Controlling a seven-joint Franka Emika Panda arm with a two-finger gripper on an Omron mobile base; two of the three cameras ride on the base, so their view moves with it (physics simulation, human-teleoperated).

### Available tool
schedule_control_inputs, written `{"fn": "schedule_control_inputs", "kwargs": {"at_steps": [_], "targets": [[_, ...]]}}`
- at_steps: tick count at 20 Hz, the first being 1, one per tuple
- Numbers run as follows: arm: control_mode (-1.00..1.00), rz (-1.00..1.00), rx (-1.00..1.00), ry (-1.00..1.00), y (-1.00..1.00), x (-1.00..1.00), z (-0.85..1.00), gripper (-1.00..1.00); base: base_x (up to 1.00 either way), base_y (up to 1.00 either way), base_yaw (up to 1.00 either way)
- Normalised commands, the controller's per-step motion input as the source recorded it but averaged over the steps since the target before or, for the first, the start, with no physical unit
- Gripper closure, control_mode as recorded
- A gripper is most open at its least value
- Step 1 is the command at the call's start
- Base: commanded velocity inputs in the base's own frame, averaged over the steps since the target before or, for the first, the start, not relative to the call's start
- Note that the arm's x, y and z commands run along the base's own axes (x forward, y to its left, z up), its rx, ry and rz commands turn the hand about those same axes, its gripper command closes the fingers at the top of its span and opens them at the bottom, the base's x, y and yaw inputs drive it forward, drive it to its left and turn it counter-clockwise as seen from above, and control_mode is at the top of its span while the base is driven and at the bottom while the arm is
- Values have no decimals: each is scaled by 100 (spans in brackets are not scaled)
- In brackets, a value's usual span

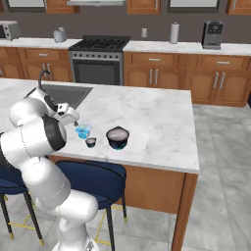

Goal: Stack the yogurt containers by placing the smaller containers on top of the larger containers.

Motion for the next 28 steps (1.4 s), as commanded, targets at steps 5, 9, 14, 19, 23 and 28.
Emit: {"fn": "schedule_control_inputs", "kwargs": {"at_steps": [5,9,14,19,23,28], "targets": [[-100,0,-2,0,8,12,-18,-100,0,0,0],[-100,0,-2,0,6,9,-10,-100,0,0,0],[-100,0,0,0,0,16,-8,-100,0,0,0],[-100,0,0,0,0,24,-6,-100,0,0,0],[-100,0,-2,0,7,22,-6,-100,0,0,0],[-100,0,-3,0,10,26,-8,-100,0,0,0]]}}
